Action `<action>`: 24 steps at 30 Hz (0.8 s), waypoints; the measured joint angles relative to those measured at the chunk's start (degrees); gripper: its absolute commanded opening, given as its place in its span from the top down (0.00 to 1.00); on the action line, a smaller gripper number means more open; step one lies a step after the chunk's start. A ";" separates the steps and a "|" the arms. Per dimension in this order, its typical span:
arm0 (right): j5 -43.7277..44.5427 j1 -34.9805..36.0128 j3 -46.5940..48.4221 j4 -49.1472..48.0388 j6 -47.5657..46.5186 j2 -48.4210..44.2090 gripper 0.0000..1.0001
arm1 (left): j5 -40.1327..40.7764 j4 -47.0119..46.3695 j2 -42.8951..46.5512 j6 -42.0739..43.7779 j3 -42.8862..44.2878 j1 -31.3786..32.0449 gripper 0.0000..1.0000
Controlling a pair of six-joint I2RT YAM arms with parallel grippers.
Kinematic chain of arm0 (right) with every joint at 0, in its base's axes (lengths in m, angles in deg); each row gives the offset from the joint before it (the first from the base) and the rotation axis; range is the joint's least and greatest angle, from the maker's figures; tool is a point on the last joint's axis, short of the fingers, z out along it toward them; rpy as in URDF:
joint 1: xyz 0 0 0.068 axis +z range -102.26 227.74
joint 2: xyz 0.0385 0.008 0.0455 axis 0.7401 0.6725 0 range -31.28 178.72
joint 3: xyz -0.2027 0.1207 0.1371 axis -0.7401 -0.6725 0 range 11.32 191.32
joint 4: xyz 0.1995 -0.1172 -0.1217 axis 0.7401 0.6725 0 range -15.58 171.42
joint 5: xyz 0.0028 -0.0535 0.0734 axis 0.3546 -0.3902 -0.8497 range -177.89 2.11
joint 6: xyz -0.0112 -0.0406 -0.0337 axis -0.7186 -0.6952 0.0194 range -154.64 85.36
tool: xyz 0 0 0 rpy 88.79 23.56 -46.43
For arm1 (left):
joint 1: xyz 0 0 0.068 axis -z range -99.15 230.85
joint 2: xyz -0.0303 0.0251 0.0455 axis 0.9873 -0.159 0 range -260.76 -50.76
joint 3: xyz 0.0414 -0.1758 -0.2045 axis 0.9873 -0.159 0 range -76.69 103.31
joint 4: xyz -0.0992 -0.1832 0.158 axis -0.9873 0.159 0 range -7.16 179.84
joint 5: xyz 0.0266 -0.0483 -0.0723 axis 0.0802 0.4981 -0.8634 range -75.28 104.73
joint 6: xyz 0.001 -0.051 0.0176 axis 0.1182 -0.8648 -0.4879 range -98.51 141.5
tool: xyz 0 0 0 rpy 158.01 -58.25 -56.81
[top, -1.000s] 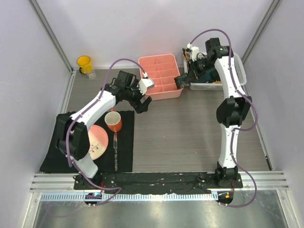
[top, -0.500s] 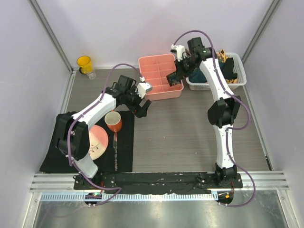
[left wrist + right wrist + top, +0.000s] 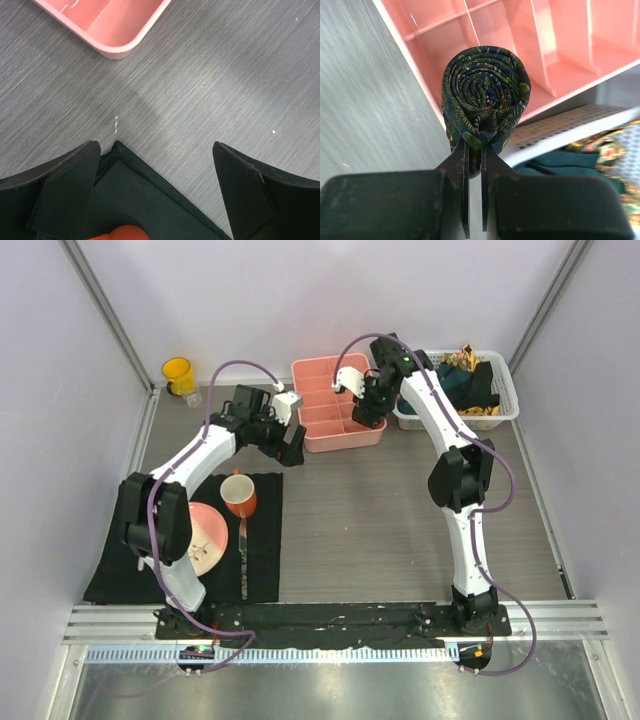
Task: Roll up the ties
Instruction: Place the tie in the storage box.
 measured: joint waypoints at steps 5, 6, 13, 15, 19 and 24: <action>0.92 0.00 -0.02 0.42 -9.77 0.00 0.99 | -0.85 -1.49 0.00 -1.36 -0.81 -0.07 0.00; 0.98 -0.02 -0.02 0.76 -11.74 0.00 0.99 | -1.03 -1.70 0.00 -1.53 -1.07 -0.07 0.00; 0.92 0.17 1.01 4.76 -22.34 0.17 0.99 | -1.42 -2.99 0.02 -2.89 -3.63 -0.59 0.00; 0.90 0.39 1.27 5.75 -24.55 0.42 0.99 | -1.51 -3.37 0.02 -3.15 -4.24 -0.81 0.00; 1.11 1.01 1.95 6.14 -27.91 2.10 0.99 | -1.66 -3.93 0.15 -3.48 -5.42 -1.27 0.00; 1.60 1.57 3.28 6.51 -30.23 5.31 0.99 | -1.70 -4.59 0.55 -3.50 -6.60 -1.70 0.00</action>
